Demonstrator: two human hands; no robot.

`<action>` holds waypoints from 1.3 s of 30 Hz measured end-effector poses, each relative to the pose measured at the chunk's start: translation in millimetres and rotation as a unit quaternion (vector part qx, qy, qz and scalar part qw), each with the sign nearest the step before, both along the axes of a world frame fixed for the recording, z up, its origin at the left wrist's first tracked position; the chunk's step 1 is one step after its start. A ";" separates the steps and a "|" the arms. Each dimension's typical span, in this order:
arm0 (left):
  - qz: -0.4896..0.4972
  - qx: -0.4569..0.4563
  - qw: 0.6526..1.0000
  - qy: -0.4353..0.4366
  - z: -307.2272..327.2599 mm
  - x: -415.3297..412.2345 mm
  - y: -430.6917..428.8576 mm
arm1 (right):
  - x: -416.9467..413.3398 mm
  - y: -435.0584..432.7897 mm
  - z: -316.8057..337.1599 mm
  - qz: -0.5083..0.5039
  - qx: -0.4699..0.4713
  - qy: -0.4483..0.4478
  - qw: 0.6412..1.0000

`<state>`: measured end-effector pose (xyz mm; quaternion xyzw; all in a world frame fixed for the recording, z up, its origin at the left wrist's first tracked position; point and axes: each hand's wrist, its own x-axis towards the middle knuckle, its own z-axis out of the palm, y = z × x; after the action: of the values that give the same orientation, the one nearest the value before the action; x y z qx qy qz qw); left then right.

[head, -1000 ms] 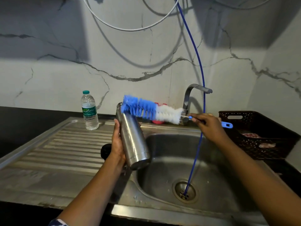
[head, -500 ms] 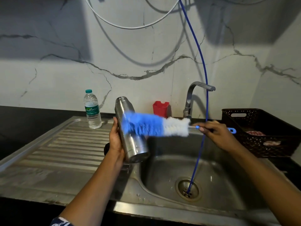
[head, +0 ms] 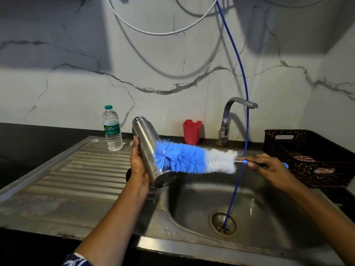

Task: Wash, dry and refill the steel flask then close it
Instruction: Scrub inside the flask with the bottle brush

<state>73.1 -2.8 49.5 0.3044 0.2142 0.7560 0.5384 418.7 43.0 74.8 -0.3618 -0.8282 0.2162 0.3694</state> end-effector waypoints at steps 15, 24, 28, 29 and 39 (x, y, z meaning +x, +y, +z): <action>-0.047 0.023 0.999 -0.001 -8.6 -7.5 6.8 | -41.0 27.1 -0.9 -0.022 -0.003 0.009 1.000; -0.088 -0.027 0.993 -0.067 -10.4 -2.5 5.5 | -34.9 38.3 8.9 -0.041 0.007 0.014 0.999; -0.154 0.019 0.987 -0.047 -7.6 1.1 -0.7 | -84.3 64.6 26.2 -0.062 -0.012 0.046 0.997; -0.151 0.021 0.988 -0.035 -8.5 -0.4 0.3 | -88.1 65.7 27.2 -0.064 -0.017 0.050 0.997; -0.083 -0.008 0.997 0.001 1.8 9.7 -5.8 | 5.5 -17.3 7.3 0.007 0.072 -0.031 0.997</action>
<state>82.8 -8.6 51.3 0.3171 0.1950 0.7066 0.6017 424.3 25.8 82.1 -0.3349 -0.8551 0.1470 0.3674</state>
